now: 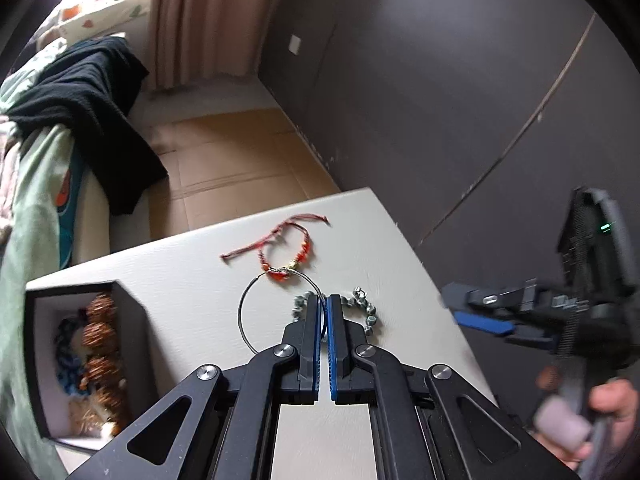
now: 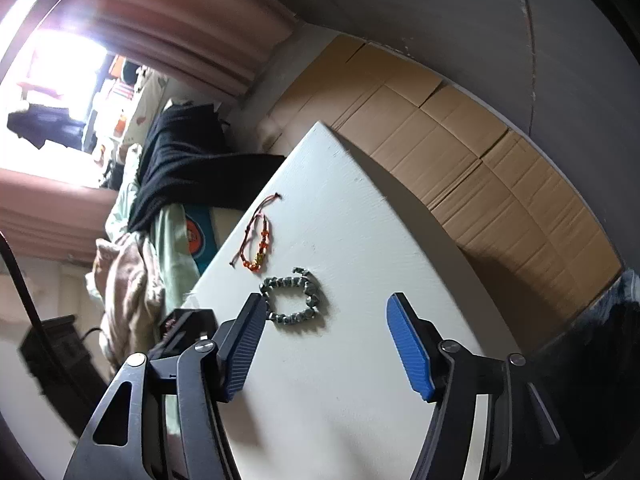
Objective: Organize jewelry
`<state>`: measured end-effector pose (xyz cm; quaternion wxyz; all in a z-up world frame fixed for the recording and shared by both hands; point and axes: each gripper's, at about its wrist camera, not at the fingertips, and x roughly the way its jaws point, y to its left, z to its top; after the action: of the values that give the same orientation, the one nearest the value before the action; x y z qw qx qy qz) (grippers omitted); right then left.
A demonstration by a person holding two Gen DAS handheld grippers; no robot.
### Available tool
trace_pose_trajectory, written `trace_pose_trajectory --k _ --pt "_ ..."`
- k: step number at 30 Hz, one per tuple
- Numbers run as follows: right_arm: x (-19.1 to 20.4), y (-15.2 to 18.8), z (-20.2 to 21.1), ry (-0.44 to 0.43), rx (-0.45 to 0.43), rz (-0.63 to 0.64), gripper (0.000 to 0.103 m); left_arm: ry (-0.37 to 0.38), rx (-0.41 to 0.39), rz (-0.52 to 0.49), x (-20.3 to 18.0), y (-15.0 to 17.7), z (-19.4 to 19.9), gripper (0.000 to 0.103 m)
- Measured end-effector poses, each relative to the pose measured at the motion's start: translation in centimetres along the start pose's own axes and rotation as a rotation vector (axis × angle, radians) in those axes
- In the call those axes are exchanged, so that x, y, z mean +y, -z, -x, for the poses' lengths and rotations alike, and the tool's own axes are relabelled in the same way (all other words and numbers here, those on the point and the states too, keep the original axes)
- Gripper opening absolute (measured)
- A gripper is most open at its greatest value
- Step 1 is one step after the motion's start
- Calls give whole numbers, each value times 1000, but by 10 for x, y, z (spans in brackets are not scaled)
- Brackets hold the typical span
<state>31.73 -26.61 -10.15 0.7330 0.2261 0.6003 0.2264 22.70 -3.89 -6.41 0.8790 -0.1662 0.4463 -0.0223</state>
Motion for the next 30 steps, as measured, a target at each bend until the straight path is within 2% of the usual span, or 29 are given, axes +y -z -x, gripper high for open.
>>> trace_pose_trajectory --k 3,9,13,16,23,25,27,30 --pt "10 2 -12 15 14 37 53 20 -44 34 11 4 21 2" --pt "30 8 -34 90 28 109 47 61 -142 98 36 14 64 2" --pt "39 10 -48 156 18 164 41 53 -180 139 55 14 86 2" --pt "44 9 -56 207 0 195 40 62 -182 189 75 17 90 2" --pt "64 15 -69 358 -39 325 36 25 -157 293 119 28 91 2" --pt "71 20 -74 420 -40 393 18 25 -157 311 128 30 93 2" --pt "75 24 -76 438 -38 427 13 32 -154 321 132 31 94 2" --pt "70 22 -70 391 -22 398 11 46 -148 343 137 34 94 2"
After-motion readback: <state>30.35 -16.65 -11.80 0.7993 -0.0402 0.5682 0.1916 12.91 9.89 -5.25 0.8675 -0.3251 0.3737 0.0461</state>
